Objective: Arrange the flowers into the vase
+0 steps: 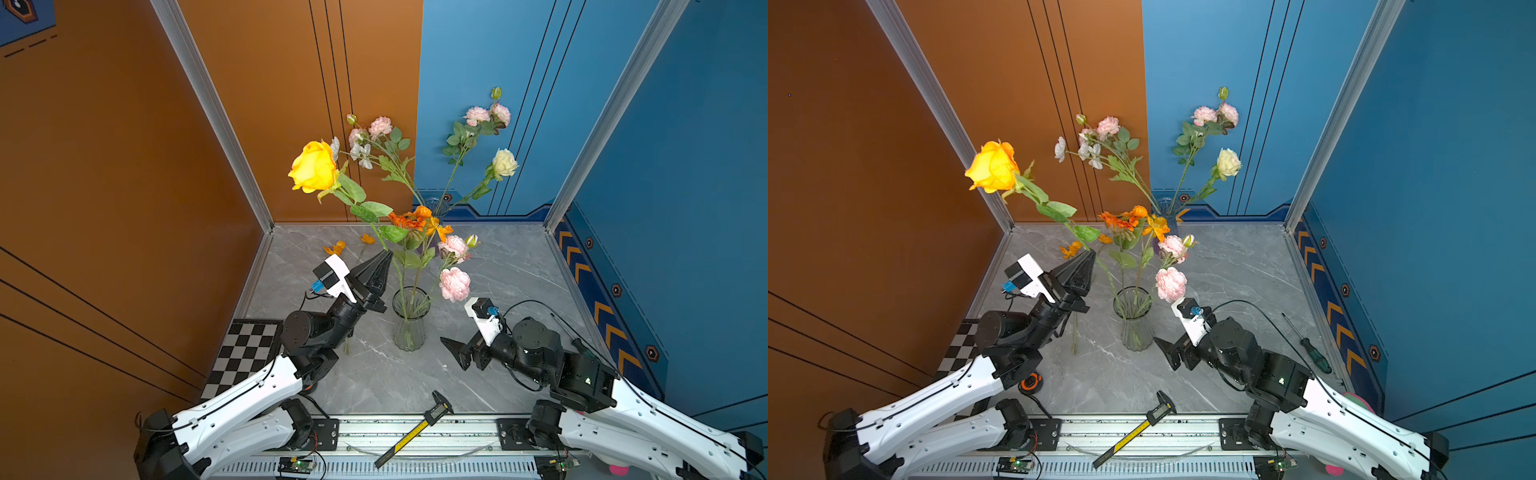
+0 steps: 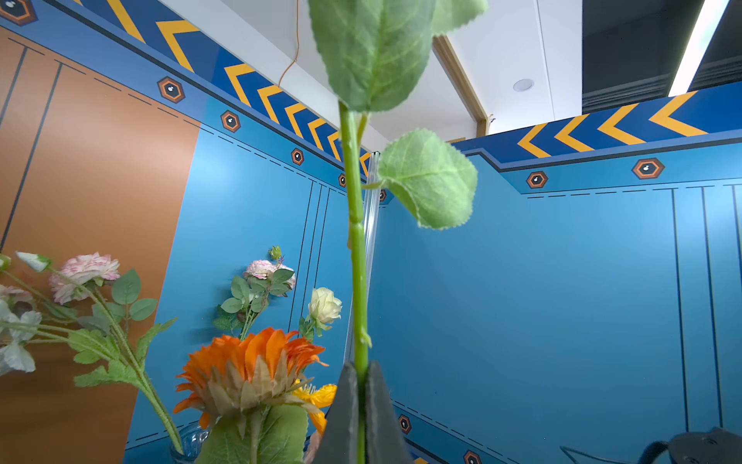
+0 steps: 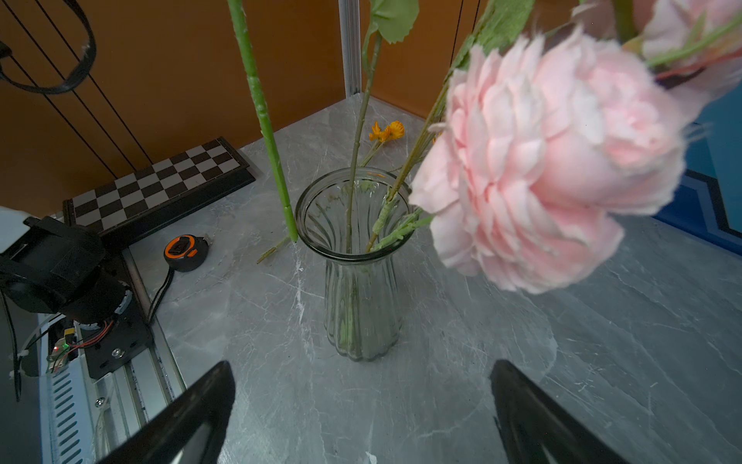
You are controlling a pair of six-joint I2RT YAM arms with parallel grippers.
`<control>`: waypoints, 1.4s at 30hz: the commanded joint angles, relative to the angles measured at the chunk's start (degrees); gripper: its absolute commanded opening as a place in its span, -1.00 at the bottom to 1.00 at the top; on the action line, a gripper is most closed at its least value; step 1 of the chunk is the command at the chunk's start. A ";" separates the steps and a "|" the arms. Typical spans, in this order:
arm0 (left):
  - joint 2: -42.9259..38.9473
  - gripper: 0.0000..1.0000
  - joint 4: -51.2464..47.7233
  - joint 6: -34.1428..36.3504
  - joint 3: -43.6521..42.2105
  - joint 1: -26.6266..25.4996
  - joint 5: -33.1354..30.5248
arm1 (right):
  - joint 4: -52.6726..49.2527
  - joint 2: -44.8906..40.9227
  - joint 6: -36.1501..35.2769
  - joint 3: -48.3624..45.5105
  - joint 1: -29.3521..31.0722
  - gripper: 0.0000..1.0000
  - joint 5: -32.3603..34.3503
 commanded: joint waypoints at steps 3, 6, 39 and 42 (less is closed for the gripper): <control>5.28 -1.00 12.37 6.12 -0.04 -0.66 4.28 | -1.42 -0.92 0.54 0.18 -0.69 1.00 -1.53; 8.49 -1.00 18.02 7.10 -0.09 -0.49 4.79 | -1.45 -1.19 0.31 0.06 -1.11 1.00 -1.74; 8.74 -1.00 15.31 0.38 -3.78 3.41 13.03 | 0.05 0.30 0.64 -1.18 -5.01 1.00 -6.47; 8.79 -1.00 15.95 2.48 -5.77 3.75 16.48 | -0.09 1.46 0.63 -0.49 -5.08 1.00 -7.06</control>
